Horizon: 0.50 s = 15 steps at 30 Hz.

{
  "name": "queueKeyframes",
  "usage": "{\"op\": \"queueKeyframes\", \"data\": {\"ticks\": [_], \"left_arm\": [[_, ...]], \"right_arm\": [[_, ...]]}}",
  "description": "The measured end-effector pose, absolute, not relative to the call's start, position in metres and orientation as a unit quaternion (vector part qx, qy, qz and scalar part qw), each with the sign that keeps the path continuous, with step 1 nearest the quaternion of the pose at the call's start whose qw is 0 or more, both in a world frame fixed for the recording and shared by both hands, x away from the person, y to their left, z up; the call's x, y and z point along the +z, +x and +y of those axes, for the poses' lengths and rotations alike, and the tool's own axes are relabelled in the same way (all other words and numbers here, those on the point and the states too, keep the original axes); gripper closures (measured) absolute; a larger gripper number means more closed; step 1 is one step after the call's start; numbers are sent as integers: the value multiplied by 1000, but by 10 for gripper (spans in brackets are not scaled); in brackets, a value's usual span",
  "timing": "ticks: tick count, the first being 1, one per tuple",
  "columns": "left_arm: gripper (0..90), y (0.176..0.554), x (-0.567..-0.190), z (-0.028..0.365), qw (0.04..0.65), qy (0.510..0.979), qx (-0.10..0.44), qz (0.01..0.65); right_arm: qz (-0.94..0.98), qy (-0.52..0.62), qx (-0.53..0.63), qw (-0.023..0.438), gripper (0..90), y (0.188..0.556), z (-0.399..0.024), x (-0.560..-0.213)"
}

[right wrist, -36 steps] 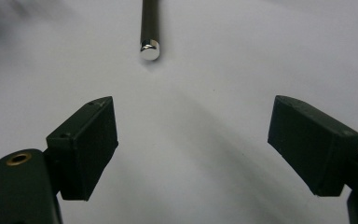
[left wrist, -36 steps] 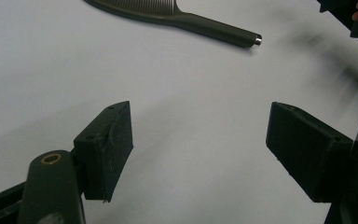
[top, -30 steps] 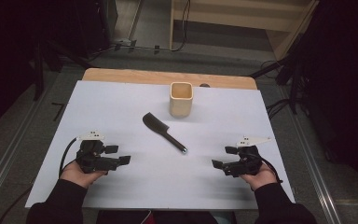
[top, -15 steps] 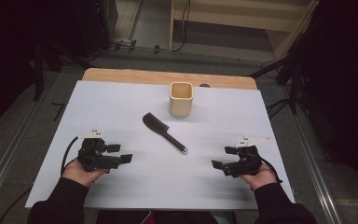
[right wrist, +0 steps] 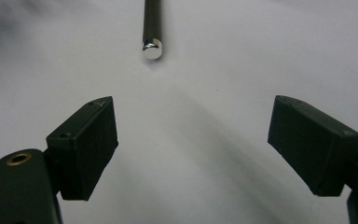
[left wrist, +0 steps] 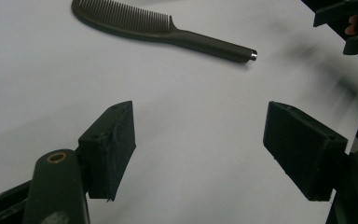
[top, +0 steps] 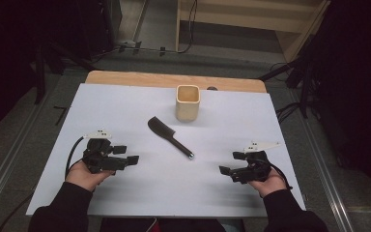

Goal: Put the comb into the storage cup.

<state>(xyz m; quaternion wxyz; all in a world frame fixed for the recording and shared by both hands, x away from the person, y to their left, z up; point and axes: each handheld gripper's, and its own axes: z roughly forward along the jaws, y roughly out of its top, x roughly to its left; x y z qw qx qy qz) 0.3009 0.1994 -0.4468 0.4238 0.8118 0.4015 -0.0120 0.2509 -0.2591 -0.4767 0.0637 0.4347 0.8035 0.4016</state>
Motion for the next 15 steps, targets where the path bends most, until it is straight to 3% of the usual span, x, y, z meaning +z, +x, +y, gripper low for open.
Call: {"op": "queueKeyframes", "data": {"ticks": [7, 15], "left_arm": [[255, 307, -441, 196, 438, 801, -38, 407], [255, 313, -434, 185, 432, 809, -28, 397]], "right_arm": [[804, 434, 402, 64, 140, 251, -259, -477], [805, 432, 402, 63, 140, 251, -259, -477]]}}
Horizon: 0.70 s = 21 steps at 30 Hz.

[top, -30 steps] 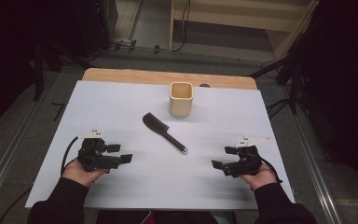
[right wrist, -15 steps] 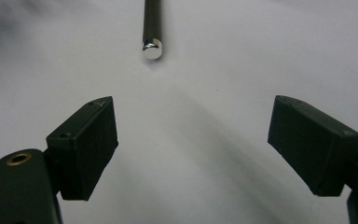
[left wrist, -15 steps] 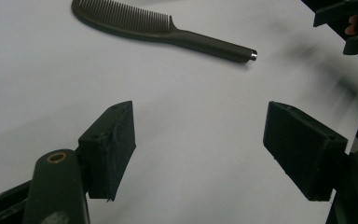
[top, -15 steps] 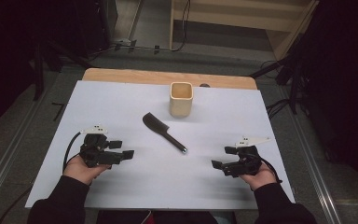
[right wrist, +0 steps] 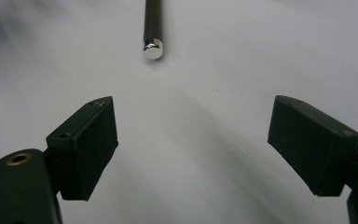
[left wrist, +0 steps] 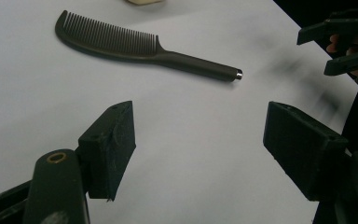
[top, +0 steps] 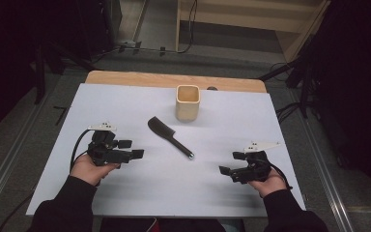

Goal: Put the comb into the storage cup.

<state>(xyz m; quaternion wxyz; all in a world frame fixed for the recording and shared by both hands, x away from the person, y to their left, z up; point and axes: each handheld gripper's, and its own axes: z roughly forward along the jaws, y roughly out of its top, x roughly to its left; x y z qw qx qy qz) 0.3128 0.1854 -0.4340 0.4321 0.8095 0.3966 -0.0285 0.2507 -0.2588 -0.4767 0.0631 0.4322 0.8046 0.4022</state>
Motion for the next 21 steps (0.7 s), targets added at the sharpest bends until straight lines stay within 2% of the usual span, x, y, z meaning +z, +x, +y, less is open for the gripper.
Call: {"op": "queueKeyframes", "data": {"ticks": [21], "left_arm": [[258, 333, -430, 161, 424, 819, -27, 385]], "right_arm": [[807, 430, 400, 65, 140, 251, -258, -477]]}}
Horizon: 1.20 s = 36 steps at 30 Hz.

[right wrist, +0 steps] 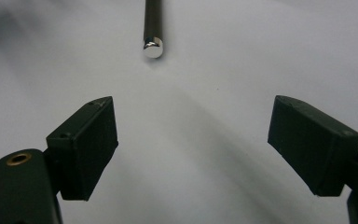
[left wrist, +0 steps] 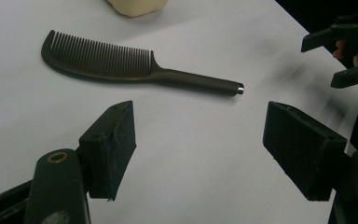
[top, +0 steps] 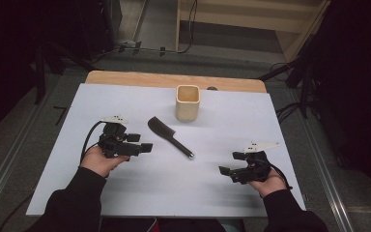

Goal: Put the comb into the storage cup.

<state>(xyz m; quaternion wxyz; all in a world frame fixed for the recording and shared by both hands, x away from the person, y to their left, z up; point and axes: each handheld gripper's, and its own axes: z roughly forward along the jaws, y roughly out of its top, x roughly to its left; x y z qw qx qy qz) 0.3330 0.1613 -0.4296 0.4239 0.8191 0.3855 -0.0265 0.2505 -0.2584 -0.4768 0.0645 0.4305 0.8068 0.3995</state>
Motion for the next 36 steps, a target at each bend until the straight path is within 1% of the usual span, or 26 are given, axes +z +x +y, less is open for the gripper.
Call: {"op": "queueKeyframes", "data": {"ticks": [8, 20, 25, 28, 36], "left_arm": [[264, 340, -425, 152, 431, 817, -30, 382], [264, 347, -425, 135, 417, 828, -29, 373], [261, 350, -425, 128, 424, 825, -35, 372], [259, 351, -425, 123, 423, 826, -30, 371], [261, 357, -425, 113, 423, 828, -39, 367]], "right_arm": [[807, 431, 399, 65, 140, 251, -259, -477], [808, 430, 399, 65, 140, 251, -258, -477], [808, 430, 399, 64, 140, 250, -258, -477], [808, 430, 399, 64, 140, 250, -258, -477], [807, 430, 400, 64, 140, 251, -258, -477]]}}
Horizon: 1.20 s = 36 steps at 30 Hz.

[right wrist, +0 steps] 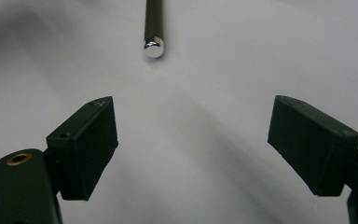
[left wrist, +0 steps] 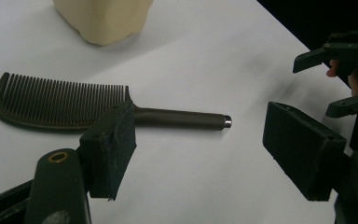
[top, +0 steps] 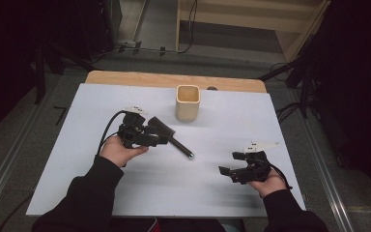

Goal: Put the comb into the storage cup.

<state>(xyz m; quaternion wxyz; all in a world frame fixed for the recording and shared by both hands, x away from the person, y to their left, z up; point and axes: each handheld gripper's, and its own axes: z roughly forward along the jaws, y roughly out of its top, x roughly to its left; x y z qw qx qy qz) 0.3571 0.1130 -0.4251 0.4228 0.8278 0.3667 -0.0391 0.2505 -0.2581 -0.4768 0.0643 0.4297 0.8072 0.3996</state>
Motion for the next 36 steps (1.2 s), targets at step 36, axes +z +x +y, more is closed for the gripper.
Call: {"op": "queueKeyframes", "data": {"ticks": [36], "left_arm": [[291, 380, -436, 67, 409, 843, -42, 347]], "right_arm": [[804, 435, 399, 67, 140, 247, -261, -477]]}}
